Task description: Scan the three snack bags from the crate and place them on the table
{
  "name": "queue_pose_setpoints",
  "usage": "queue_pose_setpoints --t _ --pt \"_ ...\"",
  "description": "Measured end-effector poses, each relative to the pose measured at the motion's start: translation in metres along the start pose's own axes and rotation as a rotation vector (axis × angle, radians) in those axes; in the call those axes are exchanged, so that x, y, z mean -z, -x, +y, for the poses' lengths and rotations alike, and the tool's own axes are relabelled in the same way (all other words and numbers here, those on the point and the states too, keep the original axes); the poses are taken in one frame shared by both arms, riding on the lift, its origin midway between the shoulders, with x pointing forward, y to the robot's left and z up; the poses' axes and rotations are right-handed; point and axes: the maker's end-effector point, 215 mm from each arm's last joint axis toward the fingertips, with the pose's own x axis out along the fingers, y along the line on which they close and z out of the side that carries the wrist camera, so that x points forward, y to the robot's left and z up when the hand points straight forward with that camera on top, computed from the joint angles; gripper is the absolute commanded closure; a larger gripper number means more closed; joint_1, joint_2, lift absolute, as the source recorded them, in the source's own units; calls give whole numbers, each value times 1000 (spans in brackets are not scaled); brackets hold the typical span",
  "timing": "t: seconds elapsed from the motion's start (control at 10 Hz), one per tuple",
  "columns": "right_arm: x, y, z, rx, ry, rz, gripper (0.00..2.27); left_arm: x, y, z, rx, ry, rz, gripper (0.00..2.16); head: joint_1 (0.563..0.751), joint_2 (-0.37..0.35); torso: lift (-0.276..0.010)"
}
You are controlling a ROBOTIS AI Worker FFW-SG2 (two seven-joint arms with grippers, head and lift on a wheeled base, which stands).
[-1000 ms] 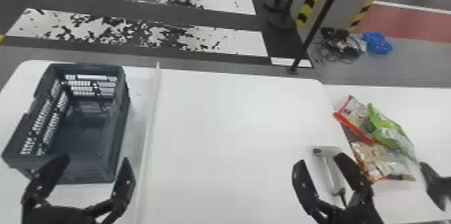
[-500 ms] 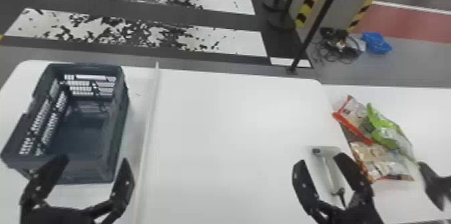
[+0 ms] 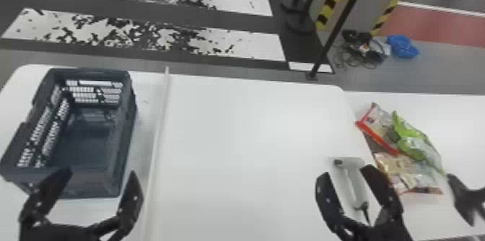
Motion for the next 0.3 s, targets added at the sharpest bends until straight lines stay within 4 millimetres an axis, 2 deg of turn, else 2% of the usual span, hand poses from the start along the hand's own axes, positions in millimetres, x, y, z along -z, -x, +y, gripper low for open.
queue_pose_setpoints --t 0.3 --pt "1 0 0 1 0 1 73 0 0 0 0 -1 -2 -1 695 -216 -37"
